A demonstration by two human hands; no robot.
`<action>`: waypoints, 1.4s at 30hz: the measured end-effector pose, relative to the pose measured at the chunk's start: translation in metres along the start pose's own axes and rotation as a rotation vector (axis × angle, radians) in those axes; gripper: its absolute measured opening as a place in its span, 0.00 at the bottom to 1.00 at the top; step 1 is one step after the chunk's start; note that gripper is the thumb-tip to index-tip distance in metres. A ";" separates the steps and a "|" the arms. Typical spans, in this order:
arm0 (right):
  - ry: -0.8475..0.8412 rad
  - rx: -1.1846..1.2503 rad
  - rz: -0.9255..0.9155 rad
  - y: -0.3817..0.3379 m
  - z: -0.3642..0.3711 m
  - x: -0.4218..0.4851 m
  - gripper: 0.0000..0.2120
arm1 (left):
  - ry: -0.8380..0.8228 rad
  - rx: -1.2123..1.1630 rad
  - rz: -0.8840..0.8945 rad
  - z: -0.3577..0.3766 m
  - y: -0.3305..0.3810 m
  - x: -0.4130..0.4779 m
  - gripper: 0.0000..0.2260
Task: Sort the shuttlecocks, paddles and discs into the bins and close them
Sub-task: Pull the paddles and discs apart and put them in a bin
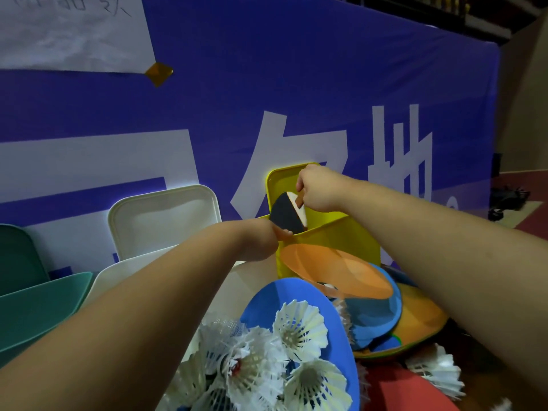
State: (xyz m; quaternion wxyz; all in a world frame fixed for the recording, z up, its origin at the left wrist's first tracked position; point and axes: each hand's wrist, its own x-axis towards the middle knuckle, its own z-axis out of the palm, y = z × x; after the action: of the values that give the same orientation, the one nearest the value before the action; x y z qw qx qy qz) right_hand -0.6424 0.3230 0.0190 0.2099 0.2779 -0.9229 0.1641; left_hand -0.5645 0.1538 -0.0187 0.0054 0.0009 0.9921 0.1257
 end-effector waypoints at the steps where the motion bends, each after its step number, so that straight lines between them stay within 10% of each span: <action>1: -0.046 -0.072 -0.026 -0.003 0.001 0.001 0.08 | -0.004 0.000 -0.005 0.000 0.000 0.001 0.17; 13: -0.002 0.683 0.479 0.043 0.008 -0.006 0.25 | 0.008 -0.047 0.001 0.000 -0.004 0.006 0.15; 19: 0.034 0.405 0.422 0.052 0.012 -0.017 0.20 | 0.018 0.029 0.015 -0.001 0.001 0.000 0.17; 30: 0.025 0.617 0.230 0.004 -0.015 -0.100 0.16 | 0.039 0.104 -0.031 -0.007 0.021 -0.052 0.25; 42: 0.009 0.712 -0.018 -0.078 -0.037 -0.226 0.07 | 0.088 -0.078 0.051 -0.030 0.018 -0.250 0.12</action>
State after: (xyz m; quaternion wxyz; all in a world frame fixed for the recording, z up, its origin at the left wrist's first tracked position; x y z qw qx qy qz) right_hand -0.4152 0.3768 -0.0430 0.1053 0.3409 -0.8046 0.4746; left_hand -0.3150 0.1629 0.0170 -0.0414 0.0205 0.9854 0.1640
